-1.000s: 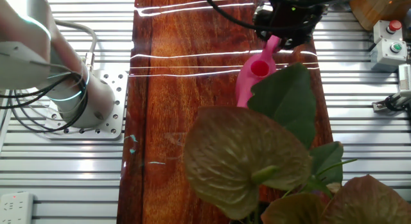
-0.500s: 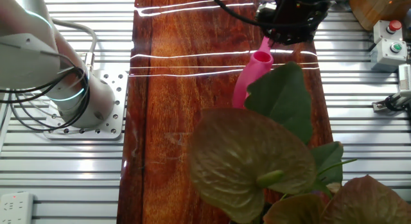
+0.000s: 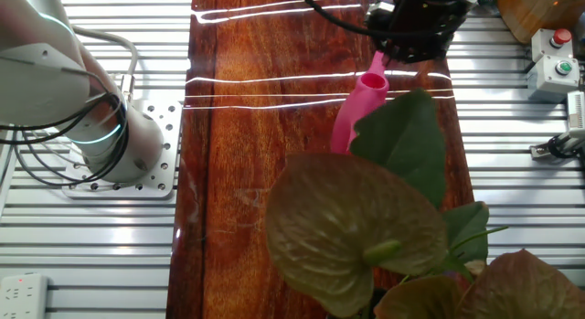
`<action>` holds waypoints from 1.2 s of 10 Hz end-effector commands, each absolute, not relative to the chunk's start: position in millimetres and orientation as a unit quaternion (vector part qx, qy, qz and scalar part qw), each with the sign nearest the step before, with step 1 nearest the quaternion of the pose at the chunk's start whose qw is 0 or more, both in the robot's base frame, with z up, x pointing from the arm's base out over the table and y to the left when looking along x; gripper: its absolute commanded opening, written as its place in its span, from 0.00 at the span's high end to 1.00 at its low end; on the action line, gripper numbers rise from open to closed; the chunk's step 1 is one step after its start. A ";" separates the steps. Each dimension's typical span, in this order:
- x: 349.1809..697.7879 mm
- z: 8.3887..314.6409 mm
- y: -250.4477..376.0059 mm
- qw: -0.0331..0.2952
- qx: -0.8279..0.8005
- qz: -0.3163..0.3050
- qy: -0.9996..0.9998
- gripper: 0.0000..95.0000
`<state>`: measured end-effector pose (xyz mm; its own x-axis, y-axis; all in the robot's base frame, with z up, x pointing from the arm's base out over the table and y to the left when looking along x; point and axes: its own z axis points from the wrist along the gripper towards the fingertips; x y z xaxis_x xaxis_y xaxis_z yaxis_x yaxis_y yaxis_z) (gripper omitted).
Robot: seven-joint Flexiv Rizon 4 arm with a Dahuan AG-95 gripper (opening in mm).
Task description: Water the plant
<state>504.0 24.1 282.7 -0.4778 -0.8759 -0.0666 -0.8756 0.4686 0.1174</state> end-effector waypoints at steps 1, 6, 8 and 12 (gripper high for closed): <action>505.4 283.4 24.0 0.016 0.446 -0.064 -0.893 1.00; 505.4 283.5 24.0 0.052 0.293 -0.055 -0.953 0.80; 505.5 282.6 24.0 0.061 0.264 -0.050 -0.961 0.80; 504.9 269.7 23.7 0.063 0.263 -0.048 -0.962 0.80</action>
<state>505.6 23.6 269.0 -0.8547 -0.5107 0.0930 -0.4985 0.8575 0.1274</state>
